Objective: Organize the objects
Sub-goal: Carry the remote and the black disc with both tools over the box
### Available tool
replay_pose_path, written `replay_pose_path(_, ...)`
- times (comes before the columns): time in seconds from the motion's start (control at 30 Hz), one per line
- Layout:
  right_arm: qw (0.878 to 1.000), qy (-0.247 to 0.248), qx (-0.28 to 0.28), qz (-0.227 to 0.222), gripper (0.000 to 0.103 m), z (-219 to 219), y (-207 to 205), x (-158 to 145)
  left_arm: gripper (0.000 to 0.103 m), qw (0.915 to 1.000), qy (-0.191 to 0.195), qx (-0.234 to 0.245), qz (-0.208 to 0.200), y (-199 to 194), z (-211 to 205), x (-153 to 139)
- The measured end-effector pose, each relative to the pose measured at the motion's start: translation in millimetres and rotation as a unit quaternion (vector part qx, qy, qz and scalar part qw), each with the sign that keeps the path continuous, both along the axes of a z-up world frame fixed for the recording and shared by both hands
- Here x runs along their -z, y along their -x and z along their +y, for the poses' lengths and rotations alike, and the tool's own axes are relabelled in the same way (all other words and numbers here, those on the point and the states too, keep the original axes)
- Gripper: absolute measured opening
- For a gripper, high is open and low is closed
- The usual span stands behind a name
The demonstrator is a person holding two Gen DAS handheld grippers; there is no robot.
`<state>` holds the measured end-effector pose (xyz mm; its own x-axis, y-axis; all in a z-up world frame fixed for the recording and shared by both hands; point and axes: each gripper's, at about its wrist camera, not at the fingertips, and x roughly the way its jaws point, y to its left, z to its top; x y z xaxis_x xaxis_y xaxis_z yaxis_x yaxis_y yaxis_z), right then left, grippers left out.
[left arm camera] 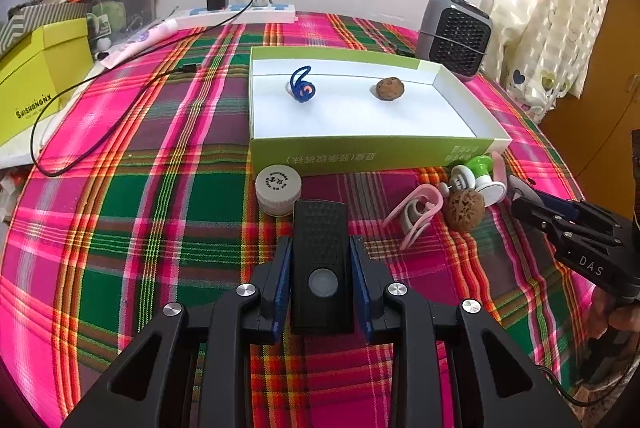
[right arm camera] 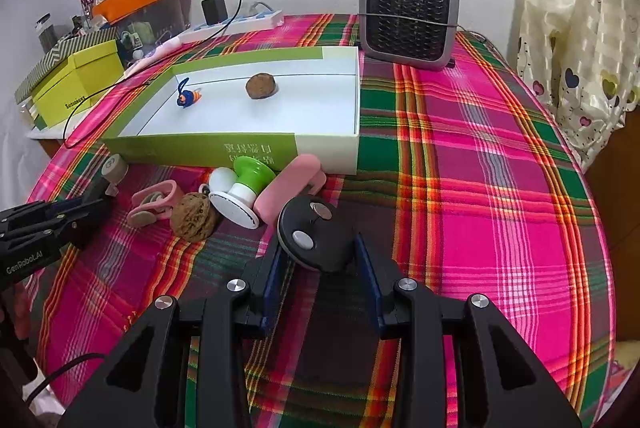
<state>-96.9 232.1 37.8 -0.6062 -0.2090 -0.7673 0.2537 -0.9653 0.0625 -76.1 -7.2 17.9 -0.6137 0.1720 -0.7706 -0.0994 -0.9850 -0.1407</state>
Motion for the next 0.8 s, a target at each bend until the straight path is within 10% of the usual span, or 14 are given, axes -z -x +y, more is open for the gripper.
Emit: replay_pose_path(0.8, 0.999, 0.003, -0.031, 0.042, 0.036, -17.7, 36.4, -47.2, 0.026, 0.9980, -0.022, 0.043, 0.040, 50.1, 13.1, -41.7)
